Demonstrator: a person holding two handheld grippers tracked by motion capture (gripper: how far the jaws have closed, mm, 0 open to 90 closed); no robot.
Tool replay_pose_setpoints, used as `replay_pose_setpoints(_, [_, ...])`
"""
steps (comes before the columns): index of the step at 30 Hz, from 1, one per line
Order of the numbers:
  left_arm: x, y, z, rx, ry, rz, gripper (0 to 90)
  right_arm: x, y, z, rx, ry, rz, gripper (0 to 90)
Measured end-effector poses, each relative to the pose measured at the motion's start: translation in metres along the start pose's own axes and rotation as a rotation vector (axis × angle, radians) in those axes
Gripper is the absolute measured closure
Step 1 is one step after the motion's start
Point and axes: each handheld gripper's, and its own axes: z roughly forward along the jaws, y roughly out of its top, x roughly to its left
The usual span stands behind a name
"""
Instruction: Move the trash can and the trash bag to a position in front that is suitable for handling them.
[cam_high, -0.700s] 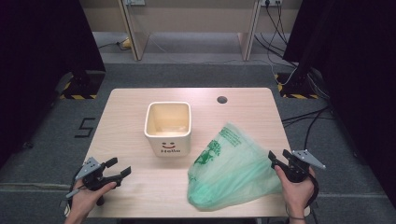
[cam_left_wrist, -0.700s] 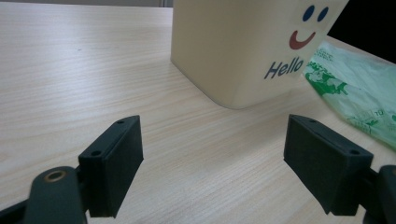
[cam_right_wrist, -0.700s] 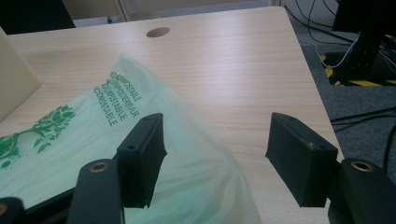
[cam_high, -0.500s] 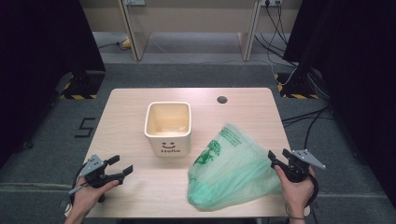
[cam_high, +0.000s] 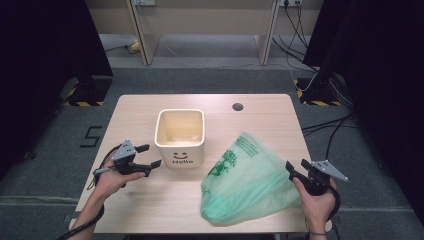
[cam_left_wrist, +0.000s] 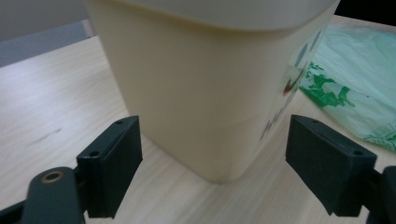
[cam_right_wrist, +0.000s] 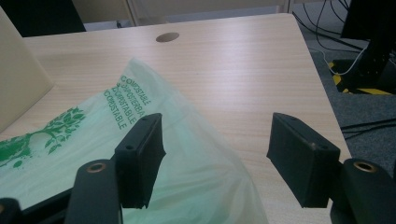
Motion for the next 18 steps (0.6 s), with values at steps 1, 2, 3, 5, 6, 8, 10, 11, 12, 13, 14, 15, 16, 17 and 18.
replay_pose_setpoints(1, [0.000, 0.003, 0.003, -0.001, -0.010, 0.015, 18.1, 0.000, 0.000, 0.000, -0.003, 0.001, 0.002, 35.6])
replay_pose_setpoints(2, [0.001, 0.006, 0.006, -0.004, -0.018, 0.034, 18.4, 0.001, 0.000, 0.000, -0.005, 0.002, 0.000, 35.6])
replay_pose_setpoints(3, [0.001, 0.009, 0.009, -0.011, -0.026, 0.048, 18.6, 0.001, 0.000, 0.000, -0.006, 0.002, 0.000, 35.5])
replay_pose_setpoints(5, [0.001, 0.014, 0.013, -0.028, -0.044, 0.081, 21.8, 0.001, 0.000, 0.000, -0.007, 0.003, 0.000, 35.4])
replay_pose_setpoints(6, [0.001, 0.017, 0.014, -0.032, -0.047, 0.097, 24.1, 0.001, 0.000, 0.000, -0.007, 0.005, -0.001, 35.4])
replay_pose_setpoints(8, [0.002, 0.020, 0.016, -0.032, -0.055, 0.123, 24.2, 0.001, 0.000, 0.000, -0.006, 0.007, -0.003, 35.3])
replay_pose_setpoints(10, [0.002, 0.022, 0.018, -0.049, -0.075, 0.134, 26.9, 0.001, 0.000, 0.001, -0.003, 0.010, -0.001, 35.2])
replay_pose_setpoints(11, [0.002, 0.023, 0.018, -0.056, -0.082, 0.144, 28.5, 0.002, 0.000, 0.001, -0.003, 0.010, -0.002, 35.3])
replay_pose_setpoints(12, [0.002, 0.024, 0.019, -0.061, -0.088, 0.152, 29.7, 0.002, 0.000, 0.001, -0.003, 0.011, -0.003, 35.3])
replay_pose_setpoints(13, [0.003, 0.024, 0.020, -0.064, -0.092, 0.157, 30.2, 0.002, 0.000, 0.001, -0.005, 0.013, -0.003, 35.2])
replay_pose_setpoints(14, [0.003, 0.025, 0.021, -0.065, -0.095, 0.160, 30.5, 0.003, 0.000, 0.001, -0.006, 0.015, -0.002, 35.2])
replay_pose_setpoints(15, [0.003, 0.025, 0.022, -0.066, -0.097, 0.162, 31.2, 0.003, 0.000, 0.001, -0.007, 0.016, -0.004, 35.1])
replay_pose_setpoints(16, [0.003, 0.026, 0.023, -0.067, -0.095, 0.166, 32.2, 0.003, 0.000, 0.001, -0.006, 0.017, -0.001, 35.1])
replay_pose_setpoints(17, [0.003, 0.026, 0.023, -0.067, -0.095, 0.166, 32.8, 0.003, 0.000, 0.001, -0.006, 0.017, -0.001, 35.1])
replay_pose_setpoints(18, [0.003, 0.027, 0.025, -0.067, -0.095, 0.173, 33.2, 0.003, 0.000, 0.001, -0.005, 0.016, -0.001, 35.1])
